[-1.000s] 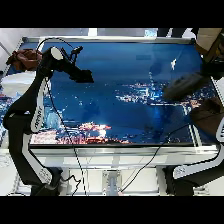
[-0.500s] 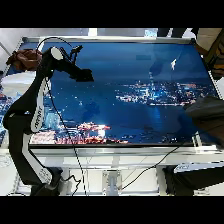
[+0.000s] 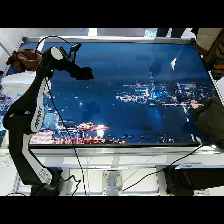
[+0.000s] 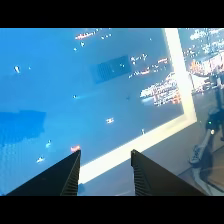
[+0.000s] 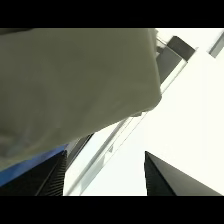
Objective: Fold the shirts.
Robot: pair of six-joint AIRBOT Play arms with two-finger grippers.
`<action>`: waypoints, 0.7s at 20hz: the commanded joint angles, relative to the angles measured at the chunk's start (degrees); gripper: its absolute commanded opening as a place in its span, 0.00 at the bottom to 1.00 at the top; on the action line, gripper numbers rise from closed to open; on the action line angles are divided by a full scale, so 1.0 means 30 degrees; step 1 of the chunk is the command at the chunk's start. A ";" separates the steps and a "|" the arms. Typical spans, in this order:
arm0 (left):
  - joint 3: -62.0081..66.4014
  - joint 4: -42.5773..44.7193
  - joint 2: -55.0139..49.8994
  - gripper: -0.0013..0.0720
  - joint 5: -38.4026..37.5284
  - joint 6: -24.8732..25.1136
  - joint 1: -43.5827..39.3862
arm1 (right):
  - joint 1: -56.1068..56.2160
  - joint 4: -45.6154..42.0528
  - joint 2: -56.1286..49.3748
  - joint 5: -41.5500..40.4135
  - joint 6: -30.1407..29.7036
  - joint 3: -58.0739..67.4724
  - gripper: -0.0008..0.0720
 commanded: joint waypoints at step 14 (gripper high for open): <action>0.1450 -0.1603 0.2594 0.46 0.1712 0.1719 0.0015 | 0.7133 1.6793 0.0036 -0.4262 -0.2980 0.0124 0.05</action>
